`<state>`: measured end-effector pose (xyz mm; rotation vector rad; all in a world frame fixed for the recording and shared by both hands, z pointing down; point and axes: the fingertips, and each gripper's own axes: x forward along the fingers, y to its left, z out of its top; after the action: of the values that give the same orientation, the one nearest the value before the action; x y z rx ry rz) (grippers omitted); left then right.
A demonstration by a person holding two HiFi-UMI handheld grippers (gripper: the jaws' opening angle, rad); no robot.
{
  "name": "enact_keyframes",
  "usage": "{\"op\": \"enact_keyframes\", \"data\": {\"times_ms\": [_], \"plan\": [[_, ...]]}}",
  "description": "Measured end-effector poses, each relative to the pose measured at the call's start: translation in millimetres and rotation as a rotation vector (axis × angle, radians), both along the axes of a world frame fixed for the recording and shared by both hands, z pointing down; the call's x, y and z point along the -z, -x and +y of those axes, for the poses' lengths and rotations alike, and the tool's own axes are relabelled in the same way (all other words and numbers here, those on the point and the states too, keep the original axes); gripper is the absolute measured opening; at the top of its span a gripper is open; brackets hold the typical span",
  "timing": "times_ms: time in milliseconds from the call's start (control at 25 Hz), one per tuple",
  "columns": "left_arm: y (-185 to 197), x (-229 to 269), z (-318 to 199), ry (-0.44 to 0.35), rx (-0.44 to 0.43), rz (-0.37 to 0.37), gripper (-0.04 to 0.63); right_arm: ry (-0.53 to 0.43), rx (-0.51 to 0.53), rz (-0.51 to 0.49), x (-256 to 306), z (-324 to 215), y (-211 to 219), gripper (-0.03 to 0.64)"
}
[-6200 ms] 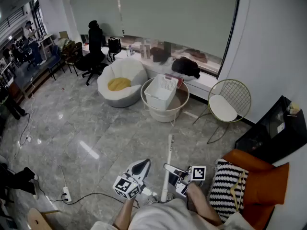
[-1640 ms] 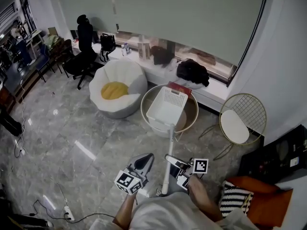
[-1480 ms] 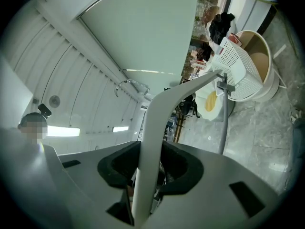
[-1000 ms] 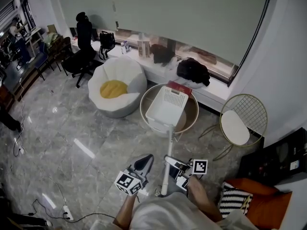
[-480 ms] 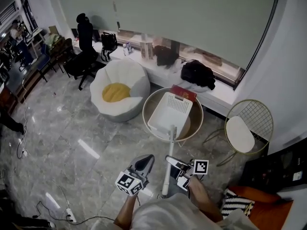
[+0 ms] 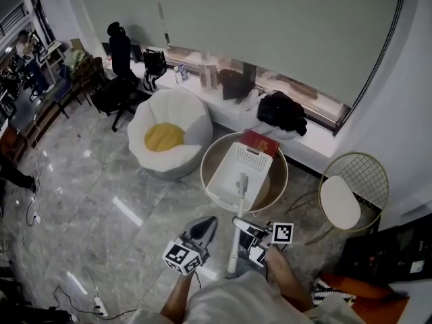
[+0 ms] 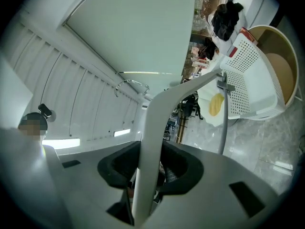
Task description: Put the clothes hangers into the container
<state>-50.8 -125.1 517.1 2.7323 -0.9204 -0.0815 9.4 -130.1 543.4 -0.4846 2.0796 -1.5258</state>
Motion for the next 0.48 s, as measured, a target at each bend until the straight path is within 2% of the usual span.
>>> {"op": "enact_keyframes", "data": {"times_ms": [480], "plan": [[-47.9,14.6,-71.8,-0.02,0.018,-0.007,0.029,-0.011,0.043,0.004,8.7,-67.1,-41.2,0.147]]}}
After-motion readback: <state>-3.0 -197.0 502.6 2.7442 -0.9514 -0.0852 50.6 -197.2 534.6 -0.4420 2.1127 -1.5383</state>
